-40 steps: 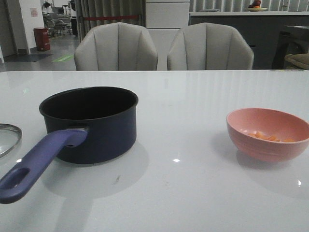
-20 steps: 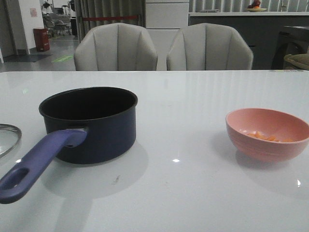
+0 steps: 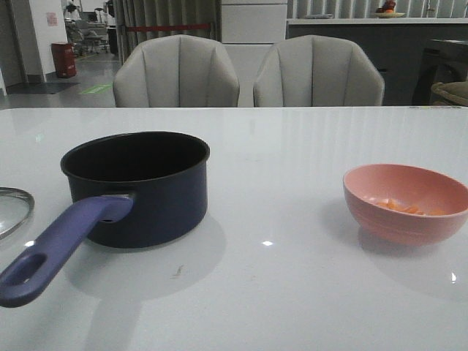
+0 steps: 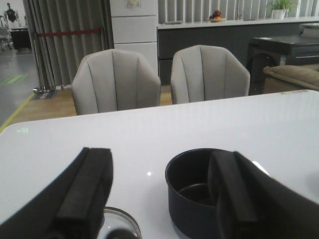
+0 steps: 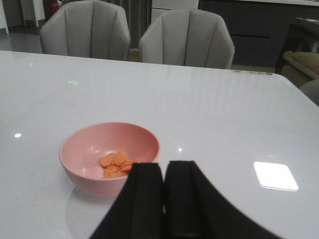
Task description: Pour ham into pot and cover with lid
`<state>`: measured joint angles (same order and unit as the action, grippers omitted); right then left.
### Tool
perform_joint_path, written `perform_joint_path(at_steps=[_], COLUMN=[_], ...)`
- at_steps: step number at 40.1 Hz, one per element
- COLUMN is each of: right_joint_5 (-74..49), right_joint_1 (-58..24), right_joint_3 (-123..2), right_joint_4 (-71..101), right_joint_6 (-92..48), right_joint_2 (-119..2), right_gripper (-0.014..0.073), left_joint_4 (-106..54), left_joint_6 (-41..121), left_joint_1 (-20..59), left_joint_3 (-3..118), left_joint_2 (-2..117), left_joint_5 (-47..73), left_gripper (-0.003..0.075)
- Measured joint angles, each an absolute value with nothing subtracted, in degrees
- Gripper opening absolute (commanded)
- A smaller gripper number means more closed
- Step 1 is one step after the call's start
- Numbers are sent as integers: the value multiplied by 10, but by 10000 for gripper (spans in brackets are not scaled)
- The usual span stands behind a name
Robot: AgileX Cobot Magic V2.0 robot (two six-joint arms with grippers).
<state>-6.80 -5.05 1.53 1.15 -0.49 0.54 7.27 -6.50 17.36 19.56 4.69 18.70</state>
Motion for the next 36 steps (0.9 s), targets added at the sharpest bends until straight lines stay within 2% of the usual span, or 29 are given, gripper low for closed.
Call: perform_joint_path(at_steps=[12,16,24,36], right_joint_5=[33,-19,-159,-216], right_joint_1=[-50,-50,-50,-50], right_joint_3=[5,-56,-188,-198], right_joint_4=[32,58,64,65], right_joint_6=[-3,-5,-7,-8], right_joint_2=[6,-5,-119,-199], right_gripper=[146,146,146,149], left_joint_4=[60,57,57,57], left_joint_6=[-66,-66,-66,-67], left_joint_1=[174,174,174,174], left_joint_3=[182,180,180,180], left_joint_2=[9,9,9,9], left_joint_5=[173,174,174,174], left_gripper=[455,455,455,455])
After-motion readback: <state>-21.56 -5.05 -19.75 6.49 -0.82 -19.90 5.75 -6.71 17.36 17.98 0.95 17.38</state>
